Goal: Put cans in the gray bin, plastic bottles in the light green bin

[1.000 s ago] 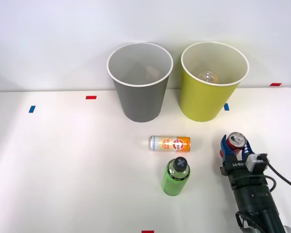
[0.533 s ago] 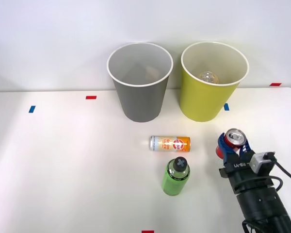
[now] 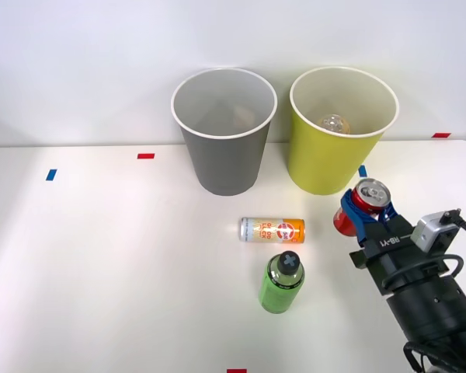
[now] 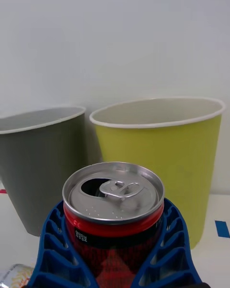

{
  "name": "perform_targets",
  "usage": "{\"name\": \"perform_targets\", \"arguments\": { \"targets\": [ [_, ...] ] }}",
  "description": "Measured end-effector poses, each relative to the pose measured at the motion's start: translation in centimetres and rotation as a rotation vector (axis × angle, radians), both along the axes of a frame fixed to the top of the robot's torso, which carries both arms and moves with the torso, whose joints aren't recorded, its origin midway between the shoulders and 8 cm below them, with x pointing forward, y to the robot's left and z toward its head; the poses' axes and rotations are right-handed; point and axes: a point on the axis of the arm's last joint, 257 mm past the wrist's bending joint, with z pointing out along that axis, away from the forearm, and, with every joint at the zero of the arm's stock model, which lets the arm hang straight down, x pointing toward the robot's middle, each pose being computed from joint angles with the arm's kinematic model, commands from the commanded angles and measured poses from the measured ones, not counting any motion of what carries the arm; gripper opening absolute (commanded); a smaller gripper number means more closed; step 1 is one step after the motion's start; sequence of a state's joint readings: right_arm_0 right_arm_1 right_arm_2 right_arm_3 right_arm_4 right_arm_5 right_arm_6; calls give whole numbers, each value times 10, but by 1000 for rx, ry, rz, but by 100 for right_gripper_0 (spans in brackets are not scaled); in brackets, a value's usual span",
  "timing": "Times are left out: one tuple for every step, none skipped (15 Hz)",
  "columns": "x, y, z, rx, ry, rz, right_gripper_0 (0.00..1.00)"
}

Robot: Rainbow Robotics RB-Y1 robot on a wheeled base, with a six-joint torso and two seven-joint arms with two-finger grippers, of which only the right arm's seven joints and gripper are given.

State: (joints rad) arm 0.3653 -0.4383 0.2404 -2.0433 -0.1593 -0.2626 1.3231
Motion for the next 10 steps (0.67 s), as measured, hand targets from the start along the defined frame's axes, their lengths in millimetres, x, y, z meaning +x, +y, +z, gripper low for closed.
{"name": "perform_targets", "arguments": {
  "targets": [
    [4, 7, 14, 11, -25, 29, 0],
    [9, 14, 28, 24, -46, 60, 0],
    [14, 20, 41, 33, -60, 87, 0],
    [19, 27, 52, 33, -50, 107, 0],
    [23, 33, 64, 32, -37, 123, 0],
    [26, 42, 81, 40, -30, 144, 0],
    [29, 52, 105, 64, -44, 177, 0],
    [30, 59, 122, 79, -63, 203, 0],
    [30, 63, 134, 80, -82, 220, 0],
    [30, 66, 141, 78, -96, 232, 0]
  ]
}}
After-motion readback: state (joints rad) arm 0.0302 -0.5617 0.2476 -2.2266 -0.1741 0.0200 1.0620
